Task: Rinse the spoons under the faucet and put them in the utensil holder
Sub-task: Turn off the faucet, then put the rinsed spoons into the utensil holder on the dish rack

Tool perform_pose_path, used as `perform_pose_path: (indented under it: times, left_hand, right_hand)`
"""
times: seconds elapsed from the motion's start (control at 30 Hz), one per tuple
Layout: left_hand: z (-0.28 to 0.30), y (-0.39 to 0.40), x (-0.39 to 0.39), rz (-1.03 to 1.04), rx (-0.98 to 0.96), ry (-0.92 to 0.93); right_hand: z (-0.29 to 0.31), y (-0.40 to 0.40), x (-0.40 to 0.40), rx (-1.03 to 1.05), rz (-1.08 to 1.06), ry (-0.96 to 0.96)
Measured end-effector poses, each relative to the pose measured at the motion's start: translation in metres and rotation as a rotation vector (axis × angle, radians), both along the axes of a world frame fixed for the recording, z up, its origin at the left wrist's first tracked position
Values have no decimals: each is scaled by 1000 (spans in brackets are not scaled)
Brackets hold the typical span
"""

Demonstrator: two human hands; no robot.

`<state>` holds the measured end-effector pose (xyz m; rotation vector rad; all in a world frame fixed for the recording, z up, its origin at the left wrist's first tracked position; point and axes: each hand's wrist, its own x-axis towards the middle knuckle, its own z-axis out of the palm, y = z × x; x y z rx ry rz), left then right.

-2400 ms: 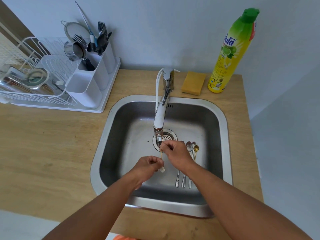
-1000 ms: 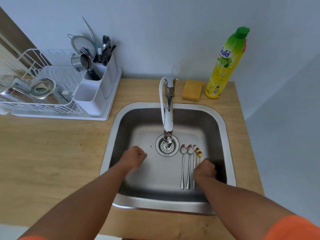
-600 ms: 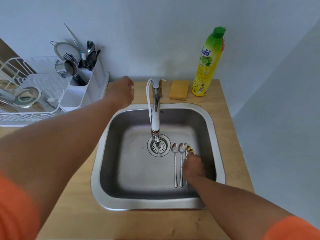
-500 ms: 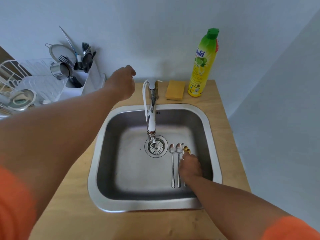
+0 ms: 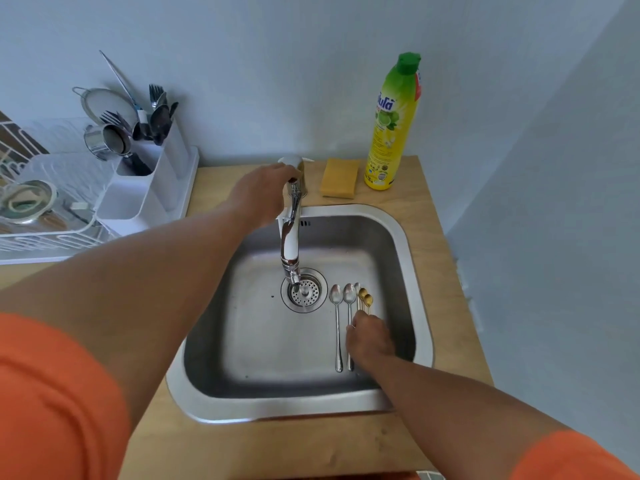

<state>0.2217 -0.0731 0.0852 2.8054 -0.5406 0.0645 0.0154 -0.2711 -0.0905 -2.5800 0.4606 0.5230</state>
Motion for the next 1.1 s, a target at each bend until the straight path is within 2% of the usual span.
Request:
perform_pose_path:
  times: [0.17, 0.27, 0.37, 0.43, 0.53, 0.67, 0.93, 1.1]
  left_hand:
    - [-18, 8, -21, 42, -180, -16]
    - [-50, 18, -52, 269, -340, -45]
    - [-94, 30, -94, 554, -392, 79]
    - [-124, 32, -123, 591, -297, 229]
    - [-155, 20, -163, 453, -91, 422]
    - [-176, -15, -190, 332, -6, 574]
    - [-187, -71, -176, 283, 86, 627]
    - [-193, -90, -164, 347, 141, 675]
  right_hand:
    - [-1, 2, 2, -2, 3, 18]
    - [-3, 3, 3, -3, -4, 32]
    - [-4, 3, 5, -1, -1, 37]
    - [-5, 2, 6, -1, -11, 36]
    - [-7, 1, 7, 0, -24, 28]
    - [-8, -2, 8, 11, -24, 22]
    - [-12, -10, 6, 24, -40, 40]
    - [-15, -10, 9, 42, -39, 58]
